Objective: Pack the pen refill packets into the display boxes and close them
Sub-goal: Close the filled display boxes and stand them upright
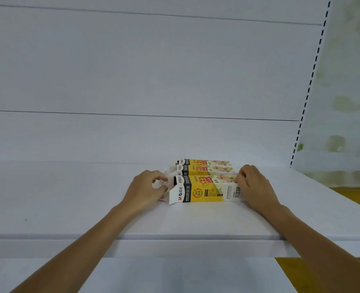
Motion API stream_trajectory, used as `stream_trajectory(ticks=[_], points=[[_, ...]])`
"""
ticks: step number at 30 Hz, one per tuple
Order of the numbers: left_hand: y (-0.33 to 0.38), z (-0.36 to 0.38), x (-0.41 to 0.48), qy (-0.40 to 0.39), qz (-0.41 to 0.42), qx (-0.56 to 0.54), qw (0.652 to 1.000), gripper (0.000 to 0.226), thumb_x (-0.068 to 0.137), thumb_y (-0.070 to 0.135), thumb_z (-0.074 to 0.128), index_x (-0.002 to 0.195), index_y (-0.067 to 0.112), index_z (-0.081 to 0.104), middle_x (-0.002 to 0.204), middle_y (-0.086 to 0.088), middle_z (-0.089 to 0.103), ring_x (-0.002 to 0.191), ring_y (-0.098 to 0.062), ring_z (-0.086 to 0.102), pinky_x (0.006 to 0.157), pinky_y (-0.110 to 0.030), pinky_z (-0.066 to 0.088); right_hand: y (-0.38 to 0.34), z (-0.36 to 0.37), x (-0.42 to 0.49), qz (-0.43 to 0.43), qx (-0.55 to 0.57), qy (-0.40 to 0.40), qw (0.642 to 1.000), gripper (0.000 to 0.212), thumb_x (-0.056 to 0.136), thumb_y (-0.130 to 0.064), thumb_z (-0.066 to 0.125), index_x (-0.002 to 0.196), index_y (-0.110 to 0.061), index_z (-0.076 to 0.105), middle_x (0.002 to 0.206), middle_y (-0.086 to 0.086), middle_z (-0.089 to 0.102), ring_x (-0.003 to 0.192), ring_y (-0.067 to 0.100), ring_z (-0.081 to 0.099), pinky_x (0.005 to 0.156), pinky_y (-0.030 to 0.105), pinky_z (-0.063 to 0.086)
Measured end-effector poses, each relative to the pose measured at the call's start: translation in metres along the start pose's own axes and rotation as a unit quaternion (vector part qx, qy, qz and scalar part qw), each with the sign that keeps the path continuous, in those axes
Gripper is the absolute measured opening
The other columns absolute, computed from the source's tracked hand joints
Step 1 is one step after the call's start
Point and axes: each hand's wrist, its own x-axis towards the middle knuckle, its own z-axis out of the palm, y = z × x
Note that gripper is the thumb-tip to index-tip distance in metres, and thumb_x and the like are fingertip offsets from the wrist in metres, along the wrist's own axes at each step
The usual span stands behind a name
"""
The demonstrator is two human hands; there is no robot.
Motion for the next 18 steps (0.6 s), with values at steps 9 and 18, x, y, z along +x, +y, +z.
stream_trajectory(ticks=[9, 18], points=[[0.002, -0.008, -0.017, -0.098, 0.064, 0.128, 0.985, 0.028, 0.084, 0.04, 0.06, 0.058, 0.035, 0.053, 0.073, 0.01, 0.054, 0.073, -0.008, 0.051, 0.068, -0.027, 0.038, -0.002, -0.012, 0.008, 0.039, 0.037, -0.068, 0.996, 0.02, 0.088, -0.016, 0.05, 0.077, -0.005, 0.061, 0.083, 0.006, 0.055, 0.078, 0.025, 0.053, 0.064, 0.029, 0.037], [-0.02, -0.012, 0.0, 0.051, -0.04, 0.128, 0.99, 0.017, 0.086, 0.038, 0.057, 0.074, 0.027, 0.052, 0.097, 0.004, 0.053, 0.099, -0.017, 0.054, 0.079, -0.029, 0.036, -0.051, -0.053, 0.028, 0.05, 0.203, -0.194, 0.959, 0.027, 0.085, -0.031, 0.062, 0.08, -0.005, 0.069, 0.073, 0.004, 0.065, 0.069, 0.018, 0.056, 0.064, 0.027, 0.044]])
